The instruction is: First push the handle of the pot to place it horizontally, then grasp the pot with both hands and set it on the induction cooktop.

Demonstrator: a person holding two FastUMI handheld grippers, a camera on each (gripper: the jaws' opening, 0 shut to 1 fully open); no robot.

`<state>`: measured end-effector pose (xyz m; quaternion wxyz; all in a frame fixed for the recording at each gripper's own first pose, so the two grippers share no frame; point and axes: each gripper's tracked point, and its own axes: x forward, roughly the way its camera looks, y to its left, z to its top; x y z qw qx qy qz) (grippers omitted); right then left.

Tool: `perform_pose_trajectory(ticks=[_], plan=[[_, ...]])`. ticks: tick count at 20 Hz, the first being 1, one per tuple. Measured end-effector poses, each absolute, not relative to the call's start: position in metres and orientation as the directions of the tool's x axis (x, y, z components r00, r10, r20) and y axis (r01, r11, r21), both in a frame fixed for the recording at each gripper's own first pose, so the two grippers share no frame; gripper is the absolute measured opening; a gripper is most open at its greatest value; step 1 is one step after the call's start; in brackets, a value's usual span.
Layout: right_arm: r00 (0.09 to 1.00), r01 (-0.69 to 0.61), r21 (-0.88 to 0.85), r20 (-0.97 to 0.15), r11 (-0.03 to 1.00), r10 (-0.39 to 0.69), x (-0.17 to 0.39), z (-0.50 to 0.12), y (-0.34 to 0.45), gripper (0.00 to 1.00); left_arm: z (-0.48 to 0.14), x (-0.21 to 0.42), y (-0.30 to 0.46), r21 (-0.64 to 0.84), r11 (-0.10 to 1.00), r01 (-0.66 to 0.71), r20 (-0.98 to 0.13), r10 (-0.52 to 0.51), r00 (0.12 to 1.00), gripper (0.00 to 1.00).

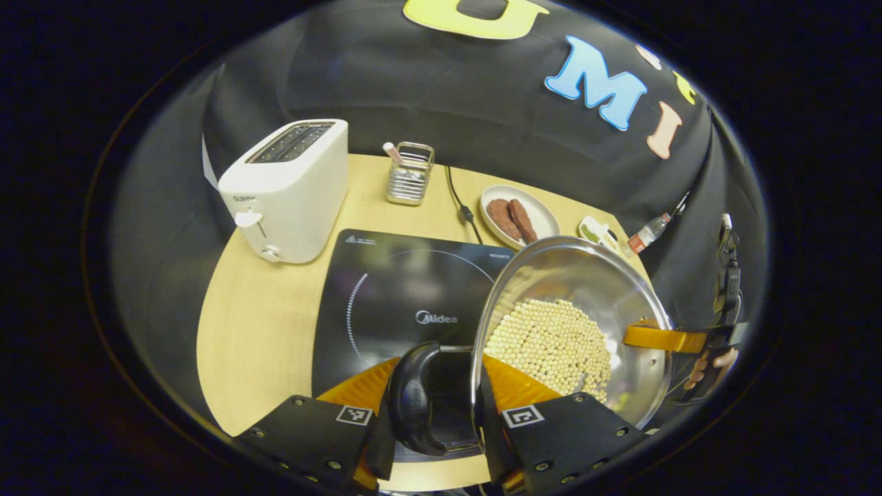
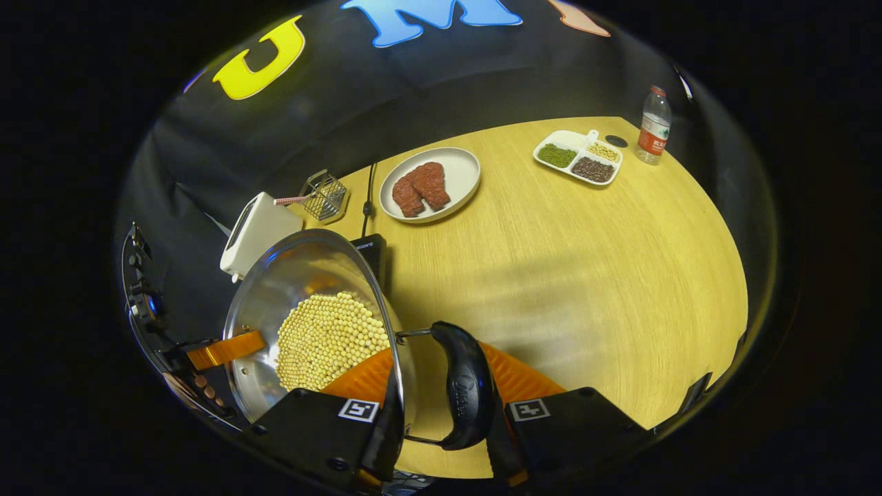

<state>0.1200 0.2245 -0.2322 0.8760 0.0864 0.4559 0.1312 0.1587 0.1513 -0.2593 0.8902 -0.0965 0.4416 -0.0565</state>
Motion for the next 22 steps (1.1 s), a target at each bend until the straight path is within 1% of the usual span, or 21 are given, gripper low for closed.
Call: perform_pose_trajectory(ticks=[1,7,13,14,15,18,19,20,21,22], plan=[[0.549,-0.155,0.27,-0.776,0.95,0.31,0.122,-0.233,0.232,0.51,-0.26,0.16,0.16,-0.223,0.975,0.01,-0.775,-0.183,0.605,0.56],[0.544,-0.172,0.268,-0.777,0.948,0.318,0.137,-0.242,0.271,0.51,-0.272,0.173,0.204,-0.23,0.973,-0.011,-0.767,-0.174,0.617,0.56],[0.545,-0.194,0.26,-0.773,0.946,0.324,0.162,-0.252,0.307,0.51,-0.286,0.2,0.239,-0.226,0.974,-0.029,-0.76,-0.157,0.631,0.56],[0.545,-0.199,0.259,-0.772,0.945,0.327,0.168,-0.254,0.312,0.54,-0.288,0.203,0.244,-0.223,0.975,-0.027,-0.757,-0.155,0.635,0.56],[0.546,-0.199,0.261,-0.771,0.945,0.328,0.171,-0.256,0.315,0.51,-0.29,0.209,0.247,-0.222,0.975,-0.027,-0.755,-0.155,0.637,0.56],[0.541,-0.188,0.268,-0.775,0.945,0.327,0.18,-0.265,0.324,0.51,-0.298,0.221,0.256,-0.21,0.978,-0.019,-0.753,-0.15,0.64,0.56],[0.545,-0.187,0.269,-0.772,0.945,0.327,0.183,-0.266,0.326,0.51,-0.3,0.223,0.258,-0.207,0.978,-0.013,-0.753,-0.151,0.641,0.53],[0.547,-0.187,0.269,-0.77,0.945,0.327,0.185,-0.268,0.328,0.51,-0.301,0.227,0.259,-0.208,0.978,-0.011,-0.749,-0.152,0.645,0.56],[0.548,-0.183,0.272,-0.769,0.945,0.328,0.187,-0.269,0.329,0.51,-0.304,0.229,0.26,-0.207,0.978,-0.009,-0.749,-0.153,0.645,0.56],[0.546,-0.181,0.274,-0.771,0.944,0.329,0.189,-0.272,0.331,0.54,-0.306,0.232,0.262,-0.206,0.978,-0.009,-0.749,-0.152,0.645,0.53]])
